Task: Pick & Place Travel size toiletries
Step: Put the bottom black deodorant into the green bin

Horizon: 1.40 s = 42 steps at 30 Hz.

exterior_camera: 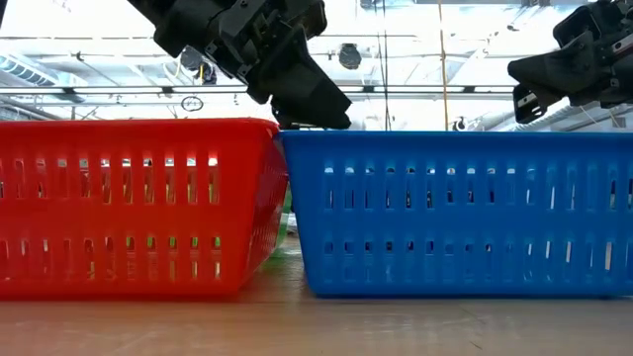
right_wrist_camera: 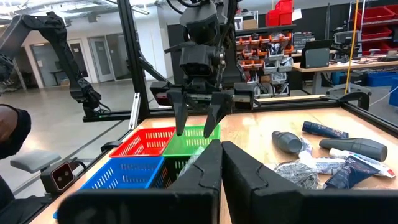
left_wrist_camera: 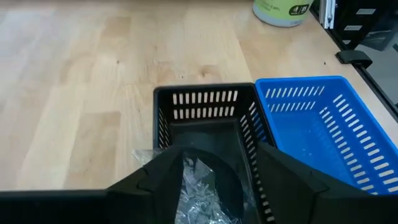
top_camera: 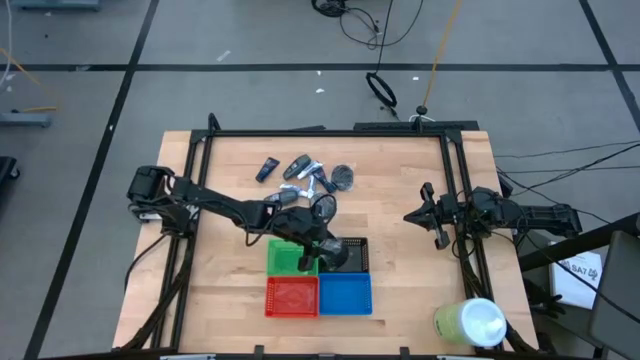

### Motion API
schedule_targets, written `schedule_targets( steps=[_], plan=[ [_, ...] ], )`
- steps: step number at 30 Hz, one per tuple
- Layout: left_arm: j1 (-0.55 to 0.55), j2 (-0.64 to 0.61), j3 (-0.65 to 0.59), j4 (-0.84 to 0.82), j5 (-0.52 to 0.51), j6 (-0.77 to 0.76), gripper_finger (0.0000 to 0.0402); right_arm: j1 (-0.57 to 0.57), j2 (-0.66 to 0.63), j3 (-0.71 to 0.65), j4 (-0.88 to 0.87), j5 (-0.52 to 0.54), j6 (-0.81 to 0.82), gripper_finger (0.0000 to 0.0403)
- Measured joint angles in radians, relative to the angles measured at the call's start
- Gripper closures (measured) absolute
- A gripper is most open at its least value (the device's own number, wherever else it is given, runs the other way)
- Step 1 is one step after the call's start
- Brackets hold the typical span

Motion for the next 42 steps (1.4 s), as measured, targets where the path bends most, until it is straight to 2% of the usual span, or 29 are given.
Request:
schedule_targets(
  steps=[6,14,18,20,25,27,29,31,35,42],
  plan=[
    [-0.008,-0.079,0.000,-0.059,-0.113,0.050,0.0171,0.000,0.000,0.000,0.000,0.000,0.000,0.0403],
    [-0.023,-0.278,0.000,-0.367,-0.474,0.014,0.0167,0.000,0.000,0.000,0.000,0.000,0.000,0.0403],
    [-0.014,-0.346,0.000,-0.526,-0.590,-0.082,0.0167,0.000,0.000,0.000,0.000,0.000,0.000,0.0403],
    [-0.002,-0.357,0.000,-0.564,-0.582,-0.154,0.0167,0.000,0.000,0.000,0.000,0.000,0.000,0.0403],
    [0.010,-0.315,0.001,-0.527,-0.316,-0.220,0.0167,0.000,0.000,0.000,0.000,0.000,0.000,0.0403],
    [0.001,-0.277,0.001,-0.520,-0.265,-0.186,0.0167,0.000,0.000,0.000,0.000,0.000,0.000,0.0403],
    [-0.008,-0.251,0.001,-0.531,-0.279,-0.153,0.0167,0.000,0.000,0.000,0.000,0.000,0.000,0.0403],
    [-0.008,-0.240,0.001,-0.591,-0.340,-0.155,0.0167,0.000,0.000,0.000,0.003,0.000,0.000,0.0403],
    [0.025,-0.239,0.000,-0.690,-0.448,-0.233,0.0167,0.000,0.000,0.000,0.000,0.000,0.000,0.0403],
    [0.131,-0.239,-0.006,-0.784,-0.466,-0.193,0.0167,0.000,0.000,0.000,0.000,0.000,0.000,0.0403]
  ],
)
